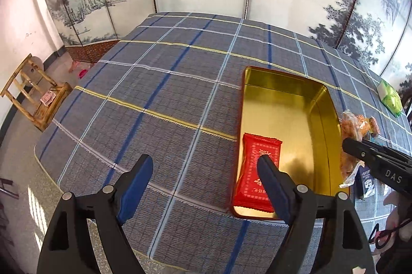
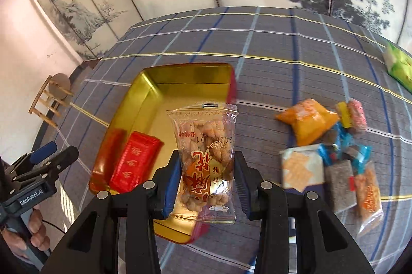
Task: Organize snacks
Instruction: 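Lower the clear peanut bag into the tin beside the red packet, open right tool, then grasp the blue soda-cracker pack with the left tool while the right tool grasps another peanut bag, then carry the blue cracker pack over the tin and lower it inside, then release the cracker pack with the left tool while the right tool lowers the peanut bag into the tin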
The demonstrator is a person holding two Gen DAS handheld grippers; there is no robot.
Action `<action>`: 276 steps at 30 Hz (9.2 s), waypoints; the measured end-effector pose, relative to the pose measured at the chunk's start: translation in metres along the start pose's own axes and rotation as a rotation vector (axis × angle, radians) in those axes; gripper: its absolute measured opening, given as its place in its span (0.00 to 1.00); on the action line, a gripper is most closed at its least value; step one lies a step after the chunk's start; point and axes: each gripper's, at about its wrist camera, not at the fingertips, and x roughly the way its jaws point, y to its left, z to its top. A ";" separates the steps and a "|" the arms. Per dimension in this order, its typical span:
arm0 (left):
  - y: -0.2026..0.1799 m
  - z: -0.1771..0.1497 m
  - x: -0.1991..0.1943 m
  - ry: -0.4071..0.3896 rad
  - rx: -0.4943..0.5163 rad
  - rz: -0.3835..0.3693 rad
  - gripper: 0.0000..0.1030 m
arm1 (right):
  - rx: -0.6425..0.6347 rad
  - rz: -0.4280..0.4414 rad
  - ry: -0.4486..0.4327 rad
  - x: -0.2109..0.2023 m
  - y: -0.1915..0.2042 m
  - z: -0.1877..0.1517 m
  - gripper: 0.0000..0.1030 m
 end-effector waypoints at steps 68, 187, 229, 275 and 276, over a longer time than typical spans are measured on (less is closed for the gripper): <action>-0.229 -0.026 0.002 0.178 0.294 -0.271 0.79 | -0.134 -0.291 0.033 -0.033 -0.195 -0.075 0.56; -0.097 -0.008 0.086 0.282 0.231 0.006 0.46 | 0.104 -0.397 -0.166 -0.034 -0.295 -0.059 0.48; -0.100 -0.004 0.055 0.121 0.242 -0.077 0.71 | 0.241 -0.454 -0.003 -0.029 -0.285 -0.039 0.37; 0.019 -0.018 0.036 0.138 -0.073 0.042 0.77 | -0.146 -0.028 0.026 0.039 0.035 -0.003 0.37; 0.019 -0.018 0.035 0.139 -0.071 0.042 0.77 | -0.149 -0.035 0.030 0.041 0.036 -0.003 0.37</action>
